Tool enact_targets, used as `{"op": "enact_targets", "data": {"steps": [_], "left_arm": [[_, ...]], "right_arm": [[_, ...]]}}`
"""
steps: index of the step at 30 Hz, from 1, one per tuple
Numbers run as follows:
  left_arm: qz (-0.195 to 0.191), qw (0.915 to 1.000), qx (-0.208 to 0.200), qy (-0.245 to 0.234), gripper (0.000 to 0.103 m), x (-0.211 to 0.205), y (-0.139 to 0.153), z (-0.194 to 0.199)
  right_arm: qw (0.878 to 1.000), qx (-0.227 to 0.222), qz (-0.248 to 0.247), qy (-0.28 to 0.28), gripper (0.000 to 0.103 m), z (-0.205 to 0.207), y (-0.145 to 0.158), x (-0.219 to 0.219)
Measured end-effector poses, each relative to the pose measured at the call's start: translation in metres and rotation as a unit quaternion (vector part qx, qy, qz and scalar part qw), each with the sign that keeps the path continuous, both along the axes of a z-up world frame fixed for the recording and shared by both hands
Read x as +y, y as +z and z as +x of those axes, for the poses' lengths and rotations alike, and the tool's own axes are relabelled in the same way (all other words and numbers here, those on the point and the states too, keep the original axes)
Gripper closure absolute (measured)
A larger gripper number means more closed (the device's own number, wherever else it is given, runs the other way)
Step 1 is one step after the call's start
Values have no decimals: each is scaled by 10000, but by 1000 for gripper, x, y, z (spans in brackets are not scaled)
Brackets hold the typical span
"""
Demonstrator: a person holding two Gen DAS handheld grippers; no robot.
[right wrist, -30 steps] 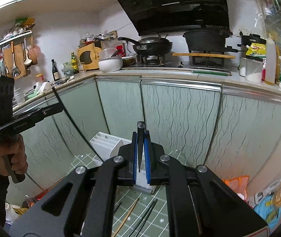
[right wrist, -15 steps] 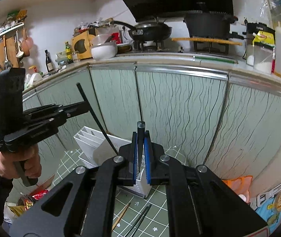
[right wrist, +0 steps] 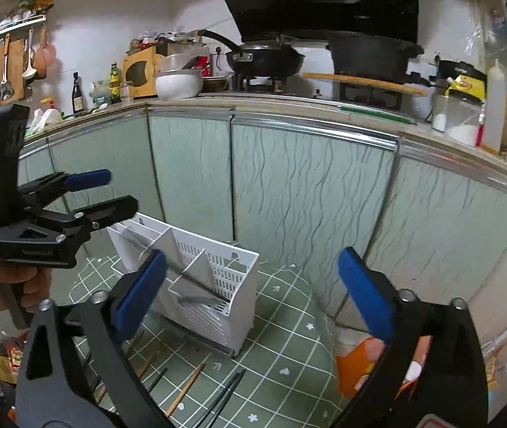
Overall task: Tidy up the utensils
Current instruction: 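Open the right tool while the left tool opens, releasing both chopsticks into the holder, then move both open tools back down to the remaining chopsticks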
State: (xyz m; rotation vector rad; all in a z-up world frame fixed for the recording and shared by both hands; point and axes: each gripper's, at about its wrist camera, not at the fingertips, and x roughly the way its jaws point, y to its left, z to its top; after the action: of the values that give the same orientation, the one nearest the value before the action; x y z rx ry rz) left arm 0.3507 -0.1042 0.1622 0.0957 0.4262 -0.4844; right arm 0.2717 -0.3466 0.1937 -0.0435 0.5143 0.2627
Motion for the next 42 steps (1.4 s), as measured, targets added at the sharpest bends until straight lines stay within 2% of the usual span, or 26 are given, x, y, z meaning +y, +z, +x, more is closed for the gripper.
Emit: {"op": "enact_targets", "data": {"steps": [9,11,19,26,34,42], "left_arm": [[351,9980,-341,403,8,12,5,-59],[358,9970,-393,563,4,16,4,-75],[395,9955,-363,785,4,29,-10,-115],[297,9937,-226,1061,4,49,-37,-141],[172,9906,-14,1356,4,72,-71,-167],[345,9879,95,1511,4,79,-95,-183]], "right_arm": [[9998,-58,60,-198,8,-46,1,2],[9996,-78,73,-247,8,-58,-2,5],[9988,-15,-34,-486,8,-98,-23,15],[9973,137,-46,-727,8,-131,-51,19],[9960,200,-276,-820,8,-161,-79,28],[9952,209,-367,-888,8,-176,-95,33]]}}
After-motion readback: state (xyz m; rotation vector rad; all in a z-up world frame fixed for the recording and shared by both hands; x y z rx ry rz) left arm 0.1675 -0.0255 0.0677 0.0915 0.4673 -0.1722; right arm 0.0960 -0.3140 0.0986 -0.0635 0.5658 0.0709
